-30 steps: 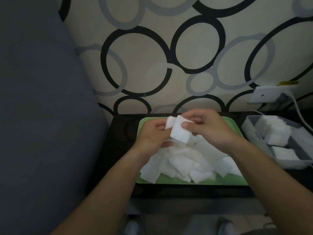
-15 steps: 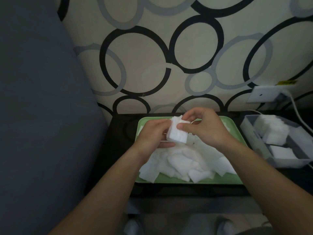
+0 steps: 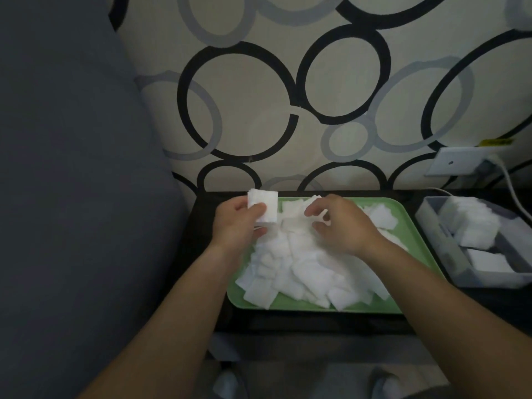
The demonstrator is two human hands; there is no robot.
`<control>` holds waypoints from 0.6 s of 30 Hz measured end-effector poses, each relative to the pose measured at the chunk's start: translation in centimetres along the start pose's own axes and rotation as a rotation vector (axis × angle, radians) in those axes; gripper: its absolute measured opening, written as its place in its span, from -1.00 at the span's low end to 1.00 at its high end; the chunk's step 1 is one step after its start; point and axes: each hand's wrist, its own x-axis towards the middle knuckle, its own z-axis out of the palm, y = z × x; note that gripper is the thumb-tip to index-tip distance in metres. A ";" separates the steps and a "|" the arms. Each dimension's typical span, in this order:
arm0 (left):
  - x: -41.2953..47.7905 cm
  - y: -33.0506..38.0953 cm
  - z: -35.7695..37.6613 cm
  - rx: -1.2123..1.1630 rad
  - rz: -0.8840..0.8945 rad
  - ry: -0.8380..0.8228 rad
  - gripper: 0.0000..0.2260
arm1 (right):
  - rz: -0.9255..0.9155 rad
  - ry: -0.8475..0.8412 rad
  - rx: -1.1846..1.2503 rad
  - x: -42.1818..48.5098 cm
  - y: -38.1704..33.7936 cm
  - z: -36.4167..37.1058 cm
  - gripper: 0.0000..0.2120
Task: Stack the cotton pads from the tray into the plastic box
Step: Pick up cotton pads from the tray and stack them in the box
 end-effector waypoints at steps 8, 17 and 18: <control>0.2 -0.1 0.6 0.033 0.006 -0.035 -0.79 | -0.041 -0.122 -0.137 1.2 -1.2 1.1 -0.70; 0.4 0.0 0.0 0.030 0.006 -0.017 -0.79 | 0.028 -0.014 0.117 1.2 -1.0 0.6 -0.90; 0.4 0.0 -0.1 0.025 0.007 -0.010 -0.80 | 0.077 0.004 0.235 1.0 -1.0 0.3 -0.91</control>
